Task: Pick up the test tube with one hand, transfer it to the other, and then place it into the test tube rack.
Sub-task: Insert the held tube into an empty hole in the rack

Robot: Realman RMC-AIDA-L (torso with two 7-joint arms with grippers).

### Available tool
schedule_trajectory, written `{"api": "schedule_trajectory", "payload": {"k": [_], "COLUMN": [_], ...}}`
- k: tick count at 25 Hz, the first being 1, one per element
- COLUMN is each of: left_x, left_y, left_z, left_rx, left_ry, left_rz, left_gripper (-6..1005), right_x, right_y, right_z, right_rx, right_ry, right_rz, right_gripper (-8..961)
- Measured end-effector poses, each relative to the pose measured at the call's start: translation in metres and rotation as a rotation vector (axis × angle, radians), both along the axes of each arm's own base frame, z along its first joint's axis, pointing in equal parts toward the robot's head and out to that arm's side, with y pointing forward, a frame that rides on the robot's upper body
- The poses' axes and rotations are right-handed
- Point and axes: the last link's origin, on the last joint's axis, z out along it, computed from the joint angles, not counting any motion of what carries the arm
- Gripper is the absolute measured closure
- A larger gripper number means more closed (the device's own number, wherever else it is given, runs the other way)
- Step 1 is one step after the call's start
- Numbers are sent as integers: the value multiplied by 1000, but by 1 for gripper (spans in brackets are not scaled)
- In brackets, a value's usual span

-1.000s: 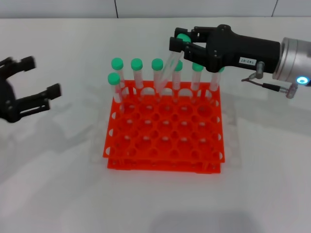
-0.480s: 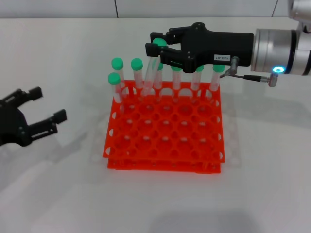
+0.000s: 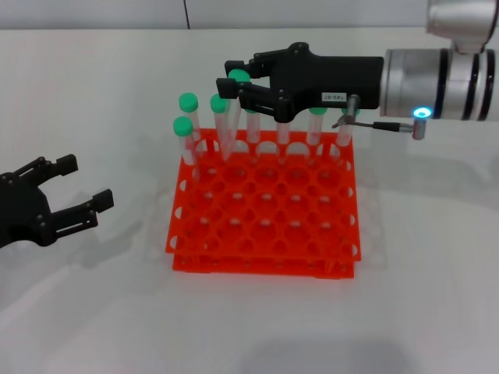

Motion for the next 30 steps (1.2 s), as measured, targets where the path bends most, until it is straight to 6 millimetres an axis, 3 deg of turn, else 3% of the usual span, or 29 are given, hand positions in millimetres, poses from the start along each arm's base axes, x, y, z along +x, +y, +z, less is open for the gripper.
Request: {"api": "schedule_trajectory", "payload": {"k": [13,30], "left_x": [-2,3], "left_y": [-4,12], "left_z": [13,6], "left_rx": [14,-88], "left_ry": [-53,-23], "left_rz": [-9,28], "left_gripper": [119,120], "right_x": [-2,-3], "right_y": [1,-1], "right_z": [-9,-19], "right_rx": [34,41], "right_ry": [-38,-75], "right_rz": [-8,4], "right_gripper": [624,611]}}
